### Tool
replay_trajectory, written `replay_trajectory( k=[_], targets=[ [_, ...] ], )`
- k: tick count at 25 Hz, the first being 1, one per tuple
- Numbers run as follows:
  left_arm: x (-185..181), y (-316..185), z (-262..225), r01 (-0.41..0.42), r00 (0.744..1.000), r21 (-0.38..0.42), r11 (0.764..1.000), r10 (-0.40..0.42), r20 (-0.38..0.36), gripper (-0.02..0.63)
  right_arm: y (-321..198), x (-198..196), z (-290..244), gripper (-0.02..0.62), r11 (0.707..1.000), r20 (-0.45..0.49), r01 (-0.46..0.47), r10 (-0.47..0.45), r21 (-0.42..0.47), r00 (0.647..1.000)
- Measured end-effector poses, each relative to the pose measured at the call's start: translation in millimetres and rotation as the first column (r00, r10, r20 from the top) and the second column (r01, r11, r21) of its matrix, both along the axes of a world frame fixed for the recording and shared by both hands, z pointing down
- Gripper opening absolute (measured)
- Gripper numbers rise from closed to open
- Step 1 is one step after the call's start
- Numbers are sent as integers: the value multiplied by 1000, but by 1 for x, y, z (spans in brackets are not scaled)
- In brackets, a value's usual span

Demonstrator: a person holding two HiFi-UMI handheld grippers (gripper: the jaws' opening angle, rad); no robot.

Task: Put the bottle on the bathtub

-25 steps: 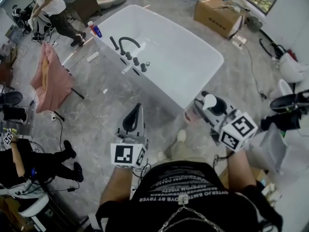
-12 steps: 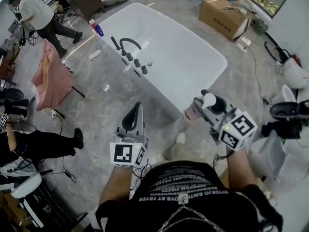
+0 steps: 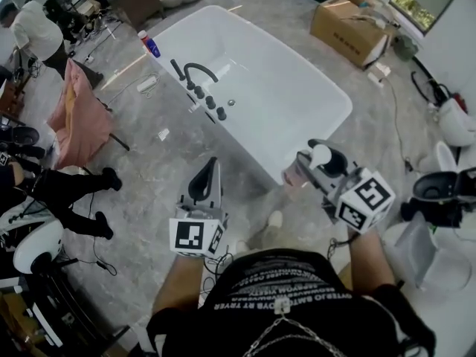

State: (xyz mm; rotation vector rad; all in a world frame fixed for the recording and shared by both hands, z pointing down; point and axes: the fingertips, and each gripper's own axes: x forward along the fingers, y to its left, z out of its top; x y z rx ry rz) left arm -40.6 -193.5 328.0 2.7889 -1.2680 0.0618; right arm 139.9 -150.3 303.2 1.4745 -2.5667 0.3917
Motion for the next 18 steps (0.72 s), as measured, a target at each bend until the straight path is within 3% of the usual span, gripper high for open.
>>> replay_trajectory(
  k=[18],
  targets=[
    [56,-39,-5,117,993,16,993,-117,-4,-5,-55,51,5,141,992,3,126,-126,-7,992]
  ],
)
